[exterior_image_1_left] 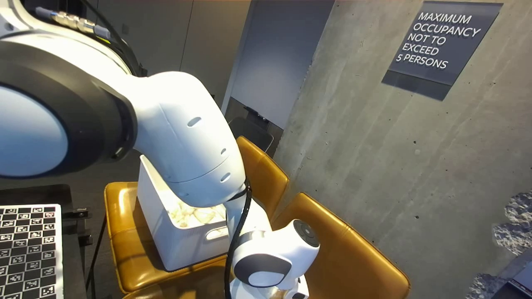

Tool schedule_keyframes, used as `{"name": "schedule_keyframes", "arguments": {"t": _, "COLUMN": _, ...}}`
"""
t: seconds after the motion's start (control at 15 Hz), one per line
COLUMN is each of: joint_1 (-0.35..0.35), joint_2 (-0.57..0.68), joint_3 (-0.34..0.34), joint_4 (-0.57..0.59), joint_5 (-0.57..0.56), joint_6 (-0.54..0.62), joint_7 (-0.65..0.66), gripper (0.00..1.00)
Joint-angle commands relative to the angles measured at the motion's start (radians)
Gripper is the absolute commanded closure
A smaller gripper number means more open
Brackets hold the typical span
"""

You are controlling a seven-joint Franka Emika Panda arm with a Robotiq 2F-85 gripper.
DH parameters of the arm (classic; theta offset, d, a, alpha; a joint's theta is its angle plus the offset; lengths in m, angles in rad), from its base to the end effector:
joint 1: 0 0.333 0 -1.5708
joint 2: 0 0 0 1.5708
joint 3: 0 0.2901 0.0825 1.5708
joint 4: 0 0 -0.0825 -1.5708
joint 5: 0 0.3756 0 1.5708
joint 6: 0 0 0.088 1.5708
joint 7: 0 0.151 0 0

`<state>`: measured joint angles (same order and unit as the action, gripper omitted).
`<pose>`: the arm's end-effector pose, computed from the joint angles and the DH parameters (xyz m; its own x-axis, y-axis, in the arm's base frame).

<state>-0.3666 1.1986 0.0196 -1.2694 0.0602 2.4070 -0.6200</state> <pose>0.6375 -0.2301 -0.0364 0.9766 0.2142 -0.0185 0.2120 -0.9738 -0.0817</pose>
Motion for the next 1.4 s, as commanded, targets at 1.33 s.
{"name": "schedule_keyframes", "arguments": {"t": 1.33, "joint_1": 0.217, "joint_2": -0.943, "joint_3": -0.004, "joint_4": -0.661, "joint_5": -0.154, "joint_6": 0.012, "joint_7": 0.043, "gripper": 1.0}}
